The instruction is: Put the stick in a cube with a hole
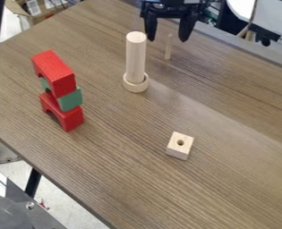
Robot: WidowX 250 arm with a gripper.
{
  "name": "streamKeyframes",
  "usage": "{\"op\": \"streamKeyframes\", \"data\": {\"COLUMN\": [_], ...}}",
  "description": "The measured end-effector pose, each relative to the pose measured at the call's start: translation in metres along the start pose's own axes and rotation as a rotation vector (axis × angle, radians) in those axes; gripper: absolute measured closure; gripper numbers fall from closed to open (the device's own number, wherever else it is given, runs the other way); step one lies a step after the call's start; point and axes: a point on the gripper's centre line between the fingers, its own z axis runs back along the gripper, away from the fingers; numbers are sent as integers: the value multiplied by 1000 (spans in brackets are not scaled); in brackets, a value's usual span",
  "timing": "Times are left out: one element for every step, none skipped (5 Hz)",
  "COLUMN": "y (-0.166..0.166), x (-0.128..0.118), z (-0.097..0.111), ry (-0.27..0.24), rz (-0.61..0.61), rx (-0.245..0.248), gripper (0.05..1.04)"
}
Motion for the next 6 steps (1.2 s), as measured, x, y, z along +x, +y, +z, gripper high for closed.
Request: {"op": "streamKeyframes", "data": {"y": [1,1,-1,-3,-6,-9], "x": [-4,-5,-3,0,3,7], "z": [-17,-27,-24,-20,-17,-17], "ry": [36,53,45,34,22,15], "rz": [-3,-6,-8,-9,-12,-9], "rx": [28,42,33,22,10,1], "gripper": [83,83,83,83,83,118]}}
